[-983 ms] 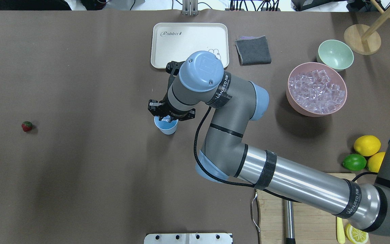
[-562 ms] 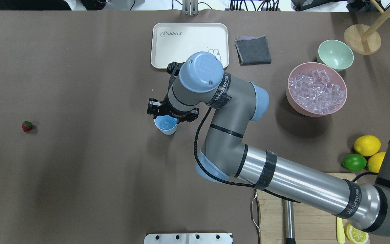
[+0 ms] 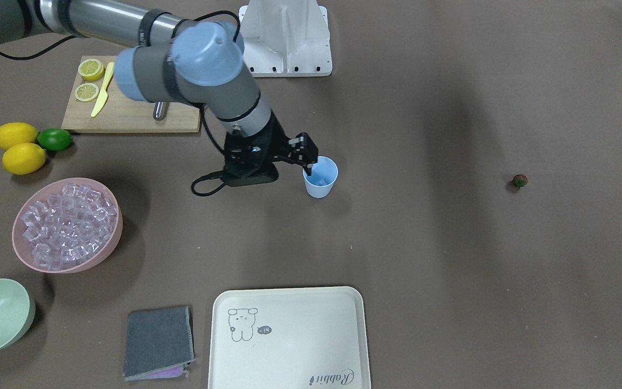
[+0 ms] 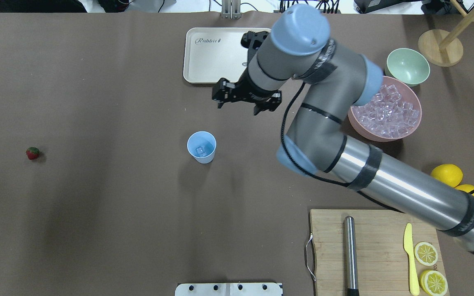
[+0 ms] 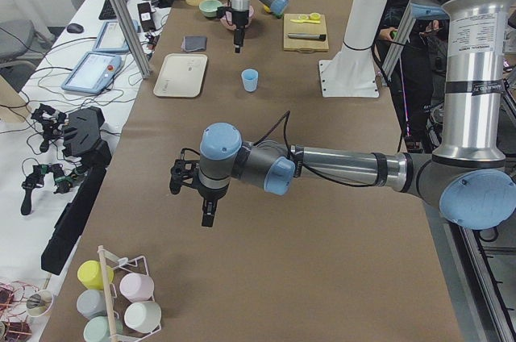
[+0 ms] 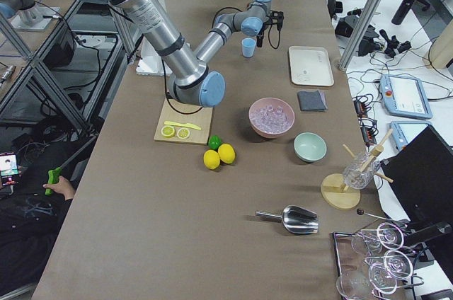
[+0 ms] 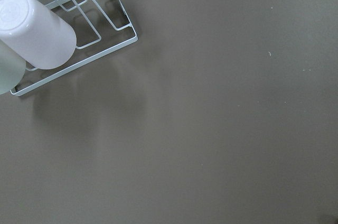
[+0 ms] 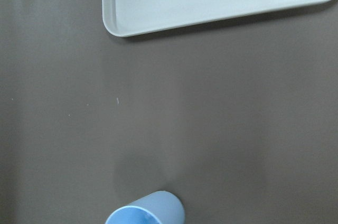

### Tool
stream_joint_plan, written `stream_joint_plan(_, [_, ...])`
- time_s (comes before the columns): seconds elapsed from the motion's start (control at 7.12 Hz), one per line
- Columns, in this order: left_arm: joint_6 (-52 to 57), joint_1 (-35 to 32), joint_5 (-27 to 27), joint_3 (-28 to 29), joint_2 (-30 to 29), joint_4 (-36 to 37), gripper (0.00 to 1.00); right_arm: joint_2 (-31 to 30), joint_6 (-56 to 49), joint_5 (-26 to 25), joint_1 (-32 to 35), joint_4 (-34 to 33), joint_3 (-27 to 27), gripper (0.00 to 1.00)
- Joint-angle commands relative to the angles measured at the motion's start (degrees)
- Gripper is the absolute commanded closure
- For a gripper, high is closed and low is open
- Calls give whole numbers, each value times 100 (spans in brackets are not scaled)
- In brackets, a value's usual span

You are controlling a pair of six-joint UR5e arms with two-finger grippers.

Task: Put ice and strawberries in cup
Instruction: 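Move the right gripper back over the pink bowl of ice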

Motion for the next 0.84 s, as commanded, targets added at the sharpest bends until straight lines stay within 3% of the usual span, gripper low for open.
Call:
stream_joint_plan(0.0, [0,1,2,-15,11,-9,2,-678,-2223,109,895,-1323,765,1])
stream_joint_plan(0.14, [0,-7,-6,-24,37,-26,2,-810,-3382,100,1125,-1329,802,2])
stream_joint_plan(0.42, [17,-7,-7,-6,55,-35,2,-1301,-4304,135,1373,-1285,977,1])
stream_joint_plan(0.7, [44,-7,11,2,72,-44,2,-1759,-5531,503,1618,-1294,970,2])
